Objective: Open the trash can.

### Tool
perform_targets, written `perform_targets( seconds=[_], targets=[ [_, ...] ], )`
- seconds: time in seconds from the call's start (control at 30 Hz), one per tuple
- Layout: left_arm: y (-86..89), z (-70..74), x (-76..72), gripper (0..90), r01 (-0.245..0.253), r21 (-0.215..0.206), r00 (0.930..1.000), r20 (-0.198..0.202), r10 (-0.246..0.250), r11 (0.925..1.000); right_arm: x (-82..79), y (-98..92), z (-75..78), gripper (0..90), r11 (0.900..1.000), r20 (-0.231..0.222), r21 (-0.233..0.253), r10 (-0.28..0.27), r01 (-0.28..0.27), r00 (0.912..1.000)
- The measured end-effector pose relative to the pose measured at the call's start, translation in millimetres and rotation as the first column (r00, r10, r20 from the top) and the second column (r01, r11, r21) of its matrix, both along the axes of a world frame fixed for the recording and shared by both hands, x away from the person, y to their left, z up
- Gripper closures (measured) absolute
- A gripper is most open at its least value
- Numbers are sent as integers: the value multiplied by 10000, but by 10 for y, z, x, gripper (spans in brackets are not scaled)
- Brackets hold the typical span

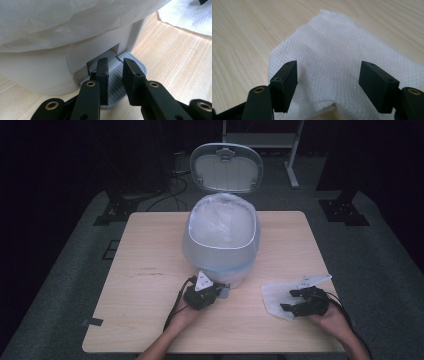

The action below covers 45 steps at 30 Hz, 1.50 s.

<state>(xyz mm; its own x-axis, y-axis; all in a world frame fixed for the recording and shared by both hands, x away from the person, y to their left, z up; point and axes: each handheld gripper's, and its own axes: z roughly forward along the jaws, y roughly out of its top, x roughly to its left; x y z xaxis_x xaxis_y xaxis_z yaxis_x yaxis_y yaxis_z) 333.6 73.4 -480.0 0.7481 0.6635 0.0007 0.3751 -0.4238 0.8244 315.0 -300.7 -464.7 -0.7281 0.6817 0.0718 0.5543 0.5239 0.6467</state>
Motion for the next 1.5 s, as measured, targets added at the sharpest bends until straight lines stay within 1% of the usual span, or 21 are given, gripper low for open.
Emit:
perform_targets(
  seconds=[0.13,0.23,0.33,0.43,0.57,0.67,0.73,0.8,0.87,1.03,1.1,1.17,1.33,1.5],
  targets=[
    [0,0,0,749,0,0,10000,3,0,10000,1,9,-55,302,9999,11,-135,-20,20,10000],
    [0,0,0,749,5,-5,10000,-5,-5,10000,-6,13,-58,322,9998,73,-172,-114,115,9999],
    [0,0,0,748,7,-10,10000,-3,-7,10000,-19,21,-64,359,9992,325,-370,-139,151,9994],
    [1,0,1,748,6,-8,10000,-6,-6,10000,-34,38,-64,410,9989,437,-438,-170,189,9989],
    [1,0,1,748,6,-9,10000,-6,-6,10000,-40,58,-58,511,9992,482,-393,-32,51,9988],
    [1,0,1,748,5,-23,10000,-9,-5,10000,-35,75,-51,567,9991,453,-425,49,-30,9990],
    [1,0,2,748,8,-32,10000,-17,-8,10000,-30,86,-46,615,9990,415,-437,83,-65,9991],
    [2,0,2,748,10,-36,10000,-22,-10,10000,-19,96,-41,681,9991,384,-416,106,-90,9992],
    [3,0,3,747,13,-40,10000,-29,-13,10000,-9,102,-38,722,9991,353,-420,131,-116,9993],
    [4,0,4,747,17,-45,10000,-44,-17,10000,21,106,-29,805,9995,98,-300,88,-85,9999],
    [4,0,4,747,19,-45,10000,-46,-19,10000,33,106,-26,825,9996,-10,-259,102,-102,9999],
    [4,0,4,731,87,-50,10000,-48,-87,9999,41,105,-25,831,9998,-83,-187,109,-111,9999],
    [4,0,5,730,85,-57,9999,-61,-86,9999,45,92,-12,839,9999,-255,125,64,-61,9997],
    [3,0,5,731,81,-59,9999,-64,-81,9999,42,51,66,844,9979,-284,646,-8,26,9996]
  ],
)
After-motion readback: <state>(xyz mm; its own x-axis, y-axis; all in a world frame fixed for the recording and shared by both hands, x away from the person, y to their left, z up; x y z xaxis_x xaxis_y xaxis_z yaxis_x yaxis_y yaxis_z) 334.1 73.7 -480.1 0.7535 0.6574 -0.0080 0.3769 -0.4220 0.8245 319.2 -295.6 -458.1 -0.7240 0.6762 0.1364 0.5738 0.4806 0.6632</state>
